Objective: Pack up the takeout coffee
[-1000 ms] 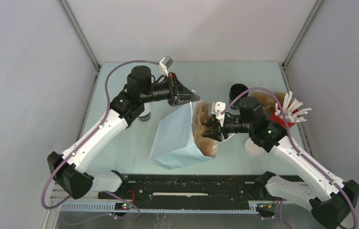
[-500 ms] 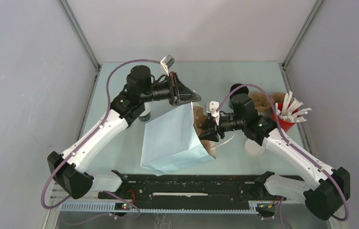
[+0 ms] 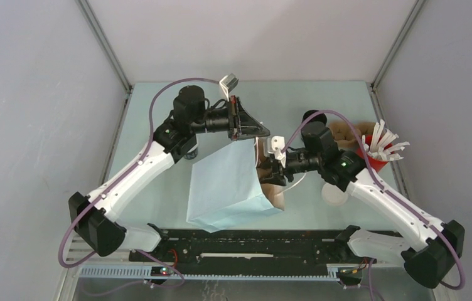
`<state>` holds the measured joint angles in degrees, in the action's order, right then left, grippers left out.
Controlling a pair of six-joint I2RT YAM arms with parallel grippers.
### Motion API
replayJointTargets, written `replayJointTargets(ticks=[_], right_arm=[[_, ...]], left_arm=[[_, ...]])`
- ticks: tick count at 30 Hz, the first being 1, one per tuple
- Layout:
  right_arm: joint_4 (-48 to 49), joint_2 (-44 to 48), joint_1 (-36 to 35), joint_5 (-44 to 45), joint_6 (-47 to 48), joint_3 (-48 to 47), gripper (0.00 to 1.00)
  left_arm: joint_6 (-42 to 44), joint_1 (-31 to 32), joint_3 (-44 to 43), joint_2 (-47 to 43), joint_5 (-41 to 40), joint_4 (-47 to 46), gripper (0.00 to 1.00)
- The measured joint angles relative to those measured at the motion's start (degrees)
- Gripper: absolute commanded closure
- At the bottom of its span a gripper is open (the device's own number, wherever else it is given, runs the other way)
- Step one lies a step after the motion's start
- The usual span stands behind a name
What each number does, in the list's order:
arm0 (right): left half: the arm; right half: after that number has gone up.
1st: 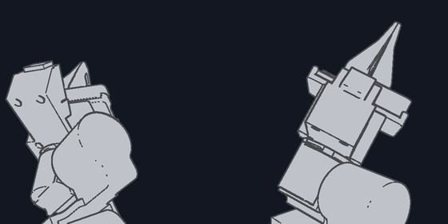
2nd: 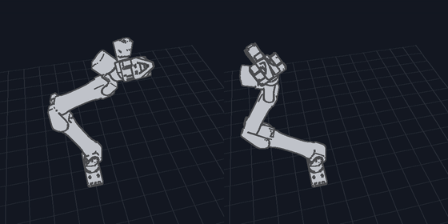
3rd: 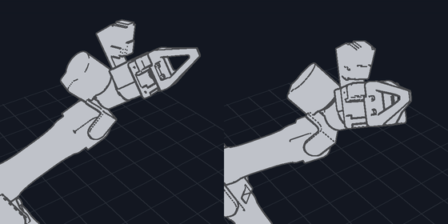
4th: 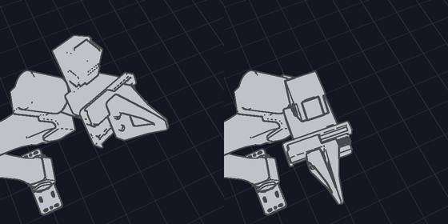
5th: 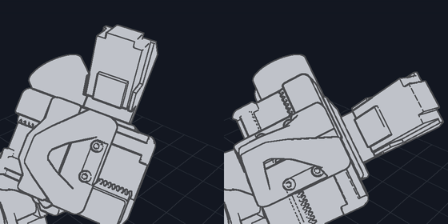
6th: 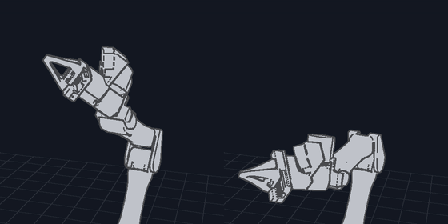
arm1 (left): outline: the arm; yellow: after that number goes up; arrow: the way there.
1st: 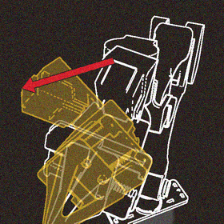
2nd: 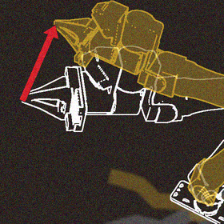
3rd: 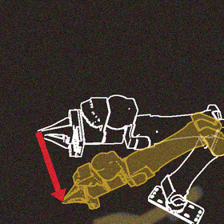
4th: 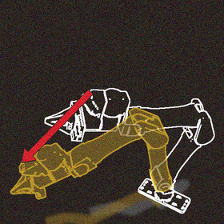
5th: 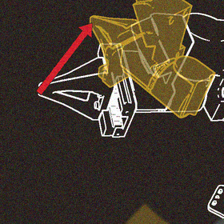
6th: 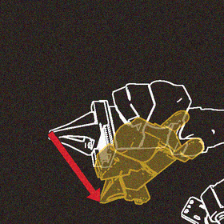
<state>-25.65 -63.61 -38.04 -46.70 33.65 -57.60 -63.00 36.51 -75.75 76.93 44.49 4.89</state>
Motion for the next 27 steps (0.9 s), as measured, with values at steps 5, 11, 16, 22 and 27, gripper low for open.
replayJointTargets(ticks=[5, 11, 16, 22, 27], right_arm=[[-2.6, 3.67, -0.63, 5.22, -1.14, -0.72, 0.53], [-8.04, 5.16, -0.63, 12.28, -3.39, -2.08, 0.53], [-12.57, 5.14, -0.63, 15.98, -4.92, -4.13, 0.53], [-20.0, 2.05, -0.76, 21.11, -10.54, -10.14, 0.56], [-22.23, 0.22, -2.34, 24.87, -15.85, -12.98, 0.51]], left_arm=[[-1.84, 0.15, -0.15, 1.95, 0.98, -3.74, 1.0], [-5.99, 1.09, -1.46, 7.13, 1.38, -9.73, 1.0], [-7.13, 1.36, -0.59, 7.28, 1.27, -12.92, 1.0], [-6.21, 0.31, 6.01, 2.56, 0.42, -13.29, 1.0], [-4.98, -1.42, 9.07, -1.29, -0.98, -13.11, 1.0]])
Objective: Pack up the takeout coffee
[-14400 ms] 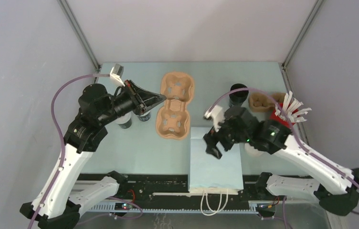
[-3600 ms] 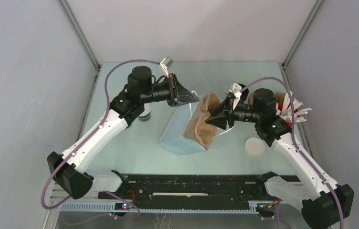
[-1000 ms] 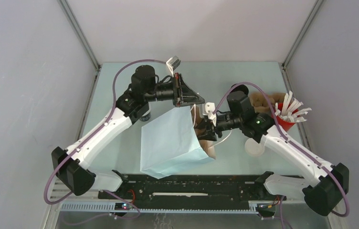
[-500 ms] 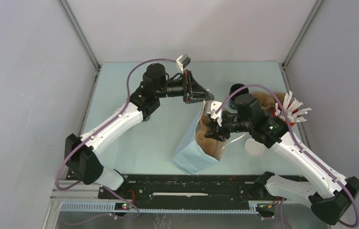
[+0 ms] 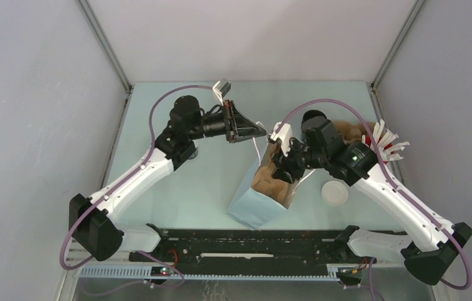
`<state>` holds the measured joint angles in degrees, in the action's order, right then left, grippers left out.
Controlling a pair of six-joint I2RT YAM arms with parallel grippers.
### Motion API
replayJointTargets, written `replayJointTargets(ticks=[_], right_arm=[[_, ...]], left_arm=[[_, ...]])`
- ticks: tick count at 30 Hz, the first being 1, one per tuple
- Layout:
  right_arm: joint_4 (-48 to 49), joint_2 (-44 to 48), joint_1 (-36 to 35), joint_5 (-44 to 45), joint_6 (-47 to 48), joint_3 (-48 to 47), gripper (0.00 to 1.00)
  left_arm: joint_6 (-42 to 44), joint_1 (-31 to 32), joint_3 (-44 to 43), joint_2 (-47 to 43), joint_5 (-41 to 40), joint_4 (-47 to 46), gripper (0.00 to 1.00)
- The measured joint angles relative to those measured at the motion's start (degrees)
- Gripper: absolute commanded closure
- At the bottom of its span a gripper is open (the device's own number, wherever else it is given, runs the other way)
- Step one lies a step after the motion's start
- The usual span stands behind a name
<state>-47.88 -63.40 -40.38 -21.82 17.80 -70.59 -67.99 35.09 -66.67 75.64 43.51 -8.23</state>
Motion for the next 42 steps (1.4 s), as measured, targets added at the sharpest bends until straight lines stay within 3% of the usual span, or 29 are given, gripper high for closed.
replayJointTargets(ticks=[8, 15, 36, 42], right_arm=[[-1.64, -5.99, -2.1, 0.72, -1.84, -2.23, 0.5], [-7.23, -12.39, -3.91, 2.64, -1.46, -9.7, 0.49], [-14.99, -18.05, -9.16, 9.79, -0.96, -16.81, 0.46], [-15.61, -18.05, -9.27, 10.6, -0.35, -16.81, 0.39]], left_arm=[[0.87, -0.7, 4.13, -1.97, -0.92, -1.86, 1.0], [2.54, -2.56, 6.99, -5.14, -1.4, -0.55, 1.0], [4.0, -4.5, 9.35, -6.78, -1.33, 1.11, 1.0], [4.0, -4.87, 9.6, -6.93, -1.36, 1.11, 1.0]])
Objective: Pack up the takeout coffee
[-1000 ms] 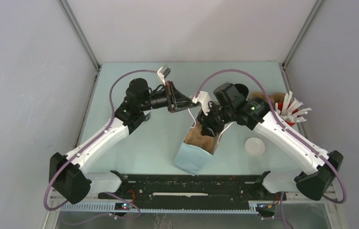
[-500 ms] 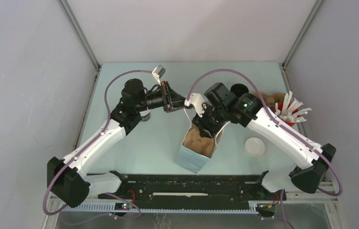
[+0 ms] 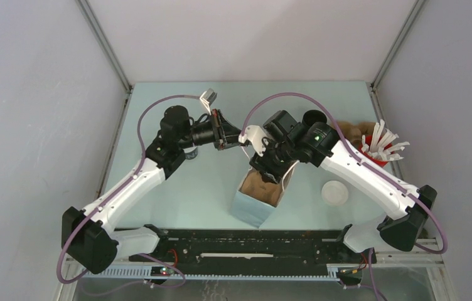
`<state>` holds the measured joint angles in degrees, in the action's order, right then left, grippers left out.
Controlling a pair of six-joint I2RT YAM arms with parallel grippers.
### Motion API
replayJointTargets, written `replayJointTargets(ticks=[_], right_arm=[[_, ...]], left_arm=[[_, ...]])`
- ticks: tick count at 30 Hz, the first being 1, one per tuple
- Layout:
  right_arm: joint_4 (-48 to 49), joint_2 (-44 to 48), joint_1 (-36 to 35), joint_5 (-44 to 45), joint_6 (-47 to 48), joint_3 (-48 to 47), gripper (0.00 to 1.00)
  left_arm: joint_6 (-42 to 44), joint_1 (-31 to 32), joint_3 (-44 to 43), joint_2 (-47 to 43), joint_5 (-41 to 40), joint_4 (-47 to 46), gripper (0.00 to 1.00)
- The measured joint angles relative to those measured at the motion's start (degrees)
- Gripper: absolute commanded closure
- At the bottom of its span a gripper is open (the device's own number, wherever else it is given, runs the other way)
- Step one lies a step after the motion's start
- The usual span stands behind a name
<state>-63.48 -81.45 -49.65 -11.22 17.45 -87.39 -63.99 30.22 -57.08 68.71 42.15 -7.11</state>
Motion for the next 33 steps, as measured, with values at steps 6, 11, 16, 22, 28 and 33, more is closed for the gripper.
replayJointTargets(ticks=[6, 11, 16, 22, 28, 33], right_arm=[[0.15, 0.0, -0.5, 1.25, -0.63, -0.13, 0.28], [-1.09, -0.04, -1.11, 3.48, -2.84, -5.03, 0.21], [-2.58, -0.04, -1.84, 8.11, -9.66, -15.98, 0.09], [-8.28, -0.52, -1.95, 17.44, -29.2, -30.64, 0.0], [-12.22, 2.47, 0.09, 14.99, -51.32, -24.48, 0.0], [-9.16, 4.76, -0.15, 10.8, -64.78, -12.28, 0.08]], left_arm=[[-0.02, -0.48, 0.13, -0.46, 0.0, 0.02, 1.0], [-0.02, -0.52, 0.13, -1.01, 0.02, -0.09, 1.0], [-0.04, -0.52, 0.13, -1.09, 0.02, -0.07, 1.0], [-0.09, -0.52, 0.13, -1.09, 0.0, 0.04, 1.0], [-0.28, -0.52, 0.13, -1.09, 0.0, 0.48, 1.0], [-0.46, -0.52, 0.13, -1.09, -0.04, 1.01, 1.0]])
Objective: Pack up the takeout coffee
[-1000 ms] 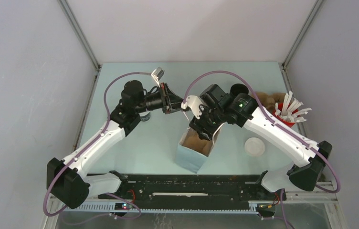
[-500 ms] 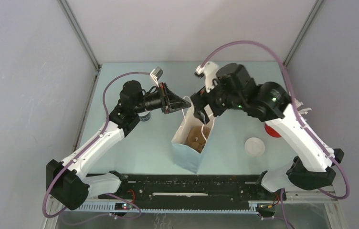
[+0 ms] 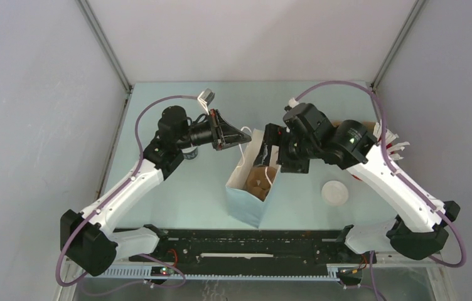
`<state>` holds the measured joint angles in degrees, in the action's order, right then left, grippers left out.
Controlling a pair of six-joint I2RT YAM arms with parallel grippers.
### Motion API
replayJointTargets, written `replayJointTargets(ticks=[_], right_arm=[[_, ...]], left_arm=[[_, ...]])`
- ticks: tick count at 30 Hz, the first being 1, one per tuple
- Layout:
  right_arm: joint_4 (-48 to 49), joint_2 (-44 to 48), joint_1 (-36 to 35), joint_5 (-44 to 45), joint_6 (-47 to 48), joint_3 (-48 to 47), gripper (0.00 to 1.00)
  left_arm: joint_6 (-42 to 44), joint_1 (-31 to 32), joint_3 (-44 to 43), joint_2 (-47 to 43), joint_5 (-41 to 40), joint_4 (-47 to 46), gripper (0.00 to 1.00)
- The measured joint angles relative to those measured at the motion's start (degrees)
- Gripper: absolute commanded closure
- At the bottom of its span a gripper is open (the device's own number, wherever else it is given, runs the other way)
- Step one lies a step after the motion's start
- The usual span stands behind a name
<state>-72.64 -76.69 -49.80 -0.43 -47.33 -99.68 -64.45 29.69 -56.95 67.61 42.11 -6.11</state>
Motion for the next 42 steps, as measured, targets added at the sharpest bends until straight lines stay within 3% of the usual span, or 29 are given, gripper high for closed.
replayJointTargets(ticks=[1, 3, 4, 6, 8, 11, 15, 25, 28, 32, 34, 37, 39, 42], right_arm=[[1.29, 0.61, 0.04, -0.22, -1.7, 2.34, 0.19], [5.64, 3.04, 0.61, -0.33, -4.48, 7.8, 0.53], [8.28, 4.48, 1.03, -0.2, -5.51, 10.34, 0.61], [14.4, 7.69, 2.16, 0.28, -7.04, 15.15, 0.75], [18.97, 9.42, 3.65, 0.35, -7.41, 16.33, 0.81], [21.18, 8.79, 4.39, 0.9, -6.51, 10.03, 0.9], [24.06, 7.78, 4.42, 0.04, -6.21, -1.68, 0.94], [28.59, 9.62, 8.87, -4.85, -12.31, -3.02, 0.98], [29.66, 10.23, 11.67, -5.92, -13.79, 0.22, 0.99], [35.63, 13.49, 14.62, -6.03, -15.69, 14.64, 1.0], [37.86, 13.42, 15.04, -5.51, -15.3, 22.82, 1.0], [37.55, 9.09, 15.78, -6.23, -13.94, 25.94, 1.0], [36.02, 6.03, 16.09, -6.54, -12.26, 23.17, 1.0], [31.61, 3.52, 16.46, -6.8, -10.05, 10.93, 1.0]], left_arm=[[0.0, 0.0, 0.0, 0.0, -0.02, 0.09, 1.0], [0.0, 0.0, -0.02, 0.0, -0.17, 0.28, 1.0], [0.0, 0.0, -0.07, 0.0, -0.37, 0.52, 1.0], [0.07, -0.09, -0.2, -0.09, -1.05, 1.38, 1.0], [-0.02, -0.44, -0.9, -0.46, -2.16, 3.87, 1.0], [0.02, -1.62, -4.52, -1.49, -4.9, 10.34, 1.0], [-0.26, -4.33, -12.26, -3.39, -7.93, 17.2, 1.0], [-7.23, -5.88, -24.44, -5.01, -9.38, 21.88, 1.0], [-8.79, -6.1, -23.91, -4.96, -9.49, 21.86, 1.0], [-9.07, -8.07, -15.21, -6.84, -10.32, 20.87, 1.0], [-7.13, -10.05, -10.03, -6.82, -11.13, 22.84, 1.0], [-3.15, -12.96, -7.54, -2.82, -11.58, 29.44, 1.0], [-1.05, -13.55, -9.77, -0.2, -11.78, 33.44, 1.0], [0.07, -13.53, -19.82, 1.92, -11.3, 37.59, 1.0]])
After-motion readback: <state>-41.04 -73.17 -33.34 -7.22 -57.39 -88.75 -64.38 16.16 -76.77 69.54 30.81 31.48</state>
